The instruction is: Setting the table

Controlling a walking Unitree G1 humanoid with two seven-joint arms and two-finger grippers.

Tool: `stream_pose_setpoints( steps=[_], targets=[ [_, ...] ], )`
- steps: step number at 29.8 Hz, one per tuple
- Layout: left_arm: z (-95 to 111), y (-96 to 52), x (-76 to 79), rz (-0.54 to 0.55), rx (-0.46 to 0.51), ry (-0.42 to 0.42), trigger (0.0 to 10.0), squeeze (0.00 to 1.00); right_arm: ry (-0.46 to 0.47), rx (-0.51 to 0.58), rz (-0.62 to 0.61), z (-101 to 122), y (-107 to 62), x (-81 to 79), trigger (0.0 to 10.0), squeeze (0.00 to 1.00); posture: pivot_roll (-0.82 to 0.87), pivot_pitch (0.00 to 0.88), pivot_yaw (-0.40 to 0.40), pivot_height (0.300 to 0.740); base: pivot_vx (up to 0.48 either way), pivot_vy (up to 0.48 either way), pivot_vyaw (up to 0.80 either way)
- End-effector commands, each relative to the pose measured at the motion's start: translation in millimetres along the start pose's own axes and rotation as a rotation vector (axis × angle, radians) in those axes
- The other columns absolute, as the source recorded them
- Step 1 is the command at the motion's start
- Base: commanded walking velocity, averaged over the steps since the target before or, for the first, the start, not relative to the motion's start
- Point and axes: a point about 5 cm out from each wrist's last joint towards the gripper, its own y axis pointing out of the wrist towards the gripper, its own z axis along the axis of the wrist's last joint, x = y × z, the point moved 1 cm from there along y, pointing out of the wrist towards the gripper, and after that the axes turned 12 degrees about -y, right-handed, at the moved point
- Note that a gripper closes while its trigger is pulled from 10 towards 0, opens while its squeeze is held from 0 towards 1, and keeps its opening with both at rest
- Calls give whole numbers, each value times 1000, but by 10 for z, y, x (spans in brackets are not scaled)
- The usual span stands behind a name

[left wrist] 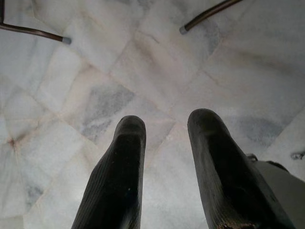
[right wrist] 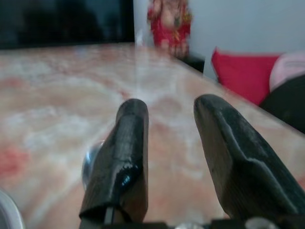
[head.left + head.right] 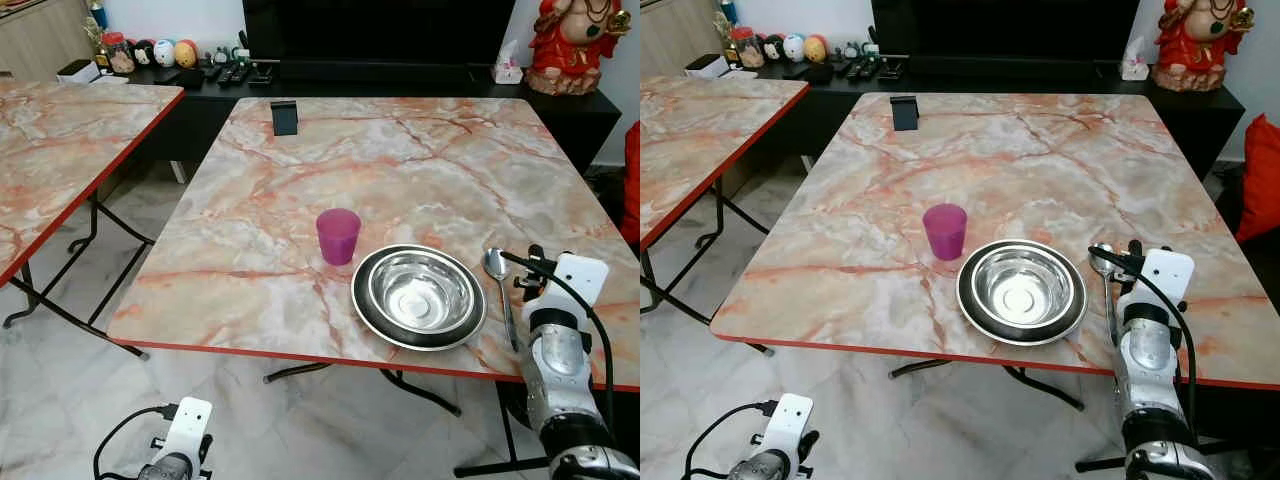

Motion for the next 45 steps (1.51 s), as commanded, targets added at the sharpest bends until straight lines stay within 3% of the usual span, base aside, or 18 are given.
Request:
stream_pose_setpoints(
  steps=[1,5,11,18,22,27,45],
  targets=[
    [-32,-11,-24,5,-5,10,10000,0,16,103,-3,240,19,-29,10000,0,45,17,30,740,0,0,0],
    [-38,-15,-37,7,-3,10,10000,0,26,166,0,400,-23,-75,10000,0,48,9,19,740,0,0,0],
    [-37,-21,-63,19,11,10,10000,0,56,219,39,614,-239,-184,10000,0,59,0,6,740,0,0,0],
    [-59,-27,-55,10,6,20,10000,0,15,166,68,551,-399,-141,10000,0,51,0,0,740,0,0,0],
    [-74,-32,-63,9,1,25,10000,0,23,120,38,475,-469,-25,10000,0,49,0,-4,740,0,0,0],
    [-80,-33,-65,13,-2,16,10000,0,47,114,29,536,-461,-18,10000,0,45,0,-4,740,0,0,0],
    [-90,-25,5,17,-8,-19,10000,0,86,125,80,730,-377,-225,10000,0,37,0,-25,740,0,0,0]
  ],
)
